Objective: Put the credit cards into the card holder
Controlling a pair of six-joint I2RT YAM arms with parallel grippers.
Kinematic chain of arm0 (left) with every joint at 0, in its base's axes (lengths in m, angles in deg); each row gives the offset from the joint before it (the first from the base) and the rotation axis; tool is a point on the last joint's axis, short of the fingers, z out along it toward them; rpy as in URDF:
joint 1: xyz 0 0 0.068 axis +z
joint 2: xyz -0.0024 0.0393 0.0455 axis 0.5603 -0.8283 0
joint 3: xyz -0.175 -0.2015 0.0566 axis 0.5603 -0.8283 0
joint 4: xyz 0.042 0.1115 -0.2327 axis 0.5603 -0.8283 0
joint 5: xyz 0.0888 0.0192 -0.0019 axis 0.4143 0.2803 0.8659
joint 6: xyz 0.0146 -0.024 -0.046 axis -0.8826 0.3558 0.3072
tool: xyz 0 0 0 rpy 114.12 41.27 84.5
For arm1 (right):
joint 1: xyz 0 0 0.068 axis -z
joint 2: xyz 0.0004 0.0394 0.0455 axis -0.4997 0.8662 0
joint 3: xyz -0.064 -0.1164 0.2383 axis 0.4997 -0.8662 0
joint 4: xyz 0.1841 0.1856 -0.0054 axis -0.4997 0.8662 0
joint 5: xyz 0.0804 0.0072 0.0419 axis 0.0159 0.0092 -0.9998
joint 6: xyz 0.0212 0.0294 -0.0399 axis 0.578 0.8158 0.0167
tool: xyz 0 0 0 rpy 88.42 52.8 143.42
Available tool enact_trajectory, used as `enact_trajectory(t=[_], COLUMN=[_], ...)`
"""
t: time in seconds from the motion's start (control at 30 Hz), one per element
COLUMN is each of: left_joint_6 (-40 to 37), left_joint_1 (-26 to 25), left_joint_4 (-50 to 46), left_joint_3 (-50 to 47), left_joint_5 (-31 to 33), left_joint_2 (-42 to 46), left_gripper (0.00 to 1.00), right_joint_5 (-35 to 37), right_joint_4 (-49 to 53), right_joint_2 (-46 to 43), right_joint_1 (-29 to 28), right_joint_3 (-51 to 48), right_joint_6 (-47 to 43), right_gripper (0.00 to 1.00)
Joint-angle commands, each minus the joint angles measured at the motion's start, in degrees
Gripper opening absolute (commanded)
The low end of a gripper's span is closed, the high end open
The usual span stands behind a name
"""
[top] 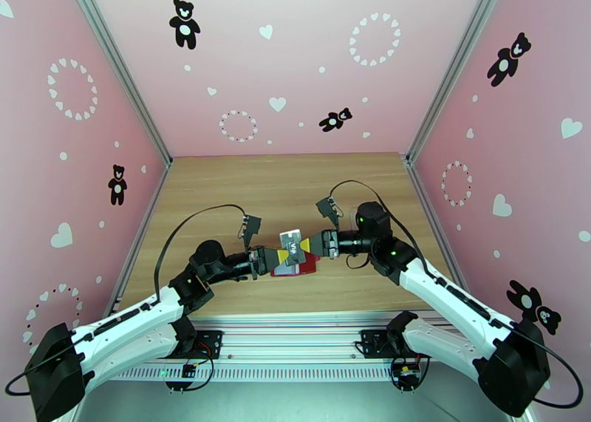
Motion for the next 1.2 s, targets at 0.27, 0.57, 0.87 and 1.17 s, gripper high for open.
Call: enact_trajectory(t=[0.27, 0.57, 0.87, 1.17], left_joint_6=[0.8, 1.0, -5.0, -2.3], left_joint_1=[-0.3, -0.3, 0.3, 3.6], left_joint_4=[-0.4, 0.2, -37.1, -30.5], left_joint_3=[1.7, 1.5, 8.9, 3.3], left_joint_5=[-2.4, -2.6, 22.0, 15.7], left_joint_2=[0.0, -1.6, 5.4, -4.5], left_gripper=[0.0, 0.0, 0.54, 0.46], right_joint_5=[-3.8, -4.0, 4.5, 15.7], right_joint_4=[0.7, 1.2, 11.2, 13.7], right_joint_2=[-1.2, -1.1, 1.0, 12.4], right_joint_1=[-1.5, -1.7, -1.7, -1.6], right_joint_3=[0.3, 0.6, 2.2, 1.6], right_joint_6=[-3.4, -4.1, -7.8, -4.1], right_gripper=[0.13, 0.06, 0.0, 0.0])
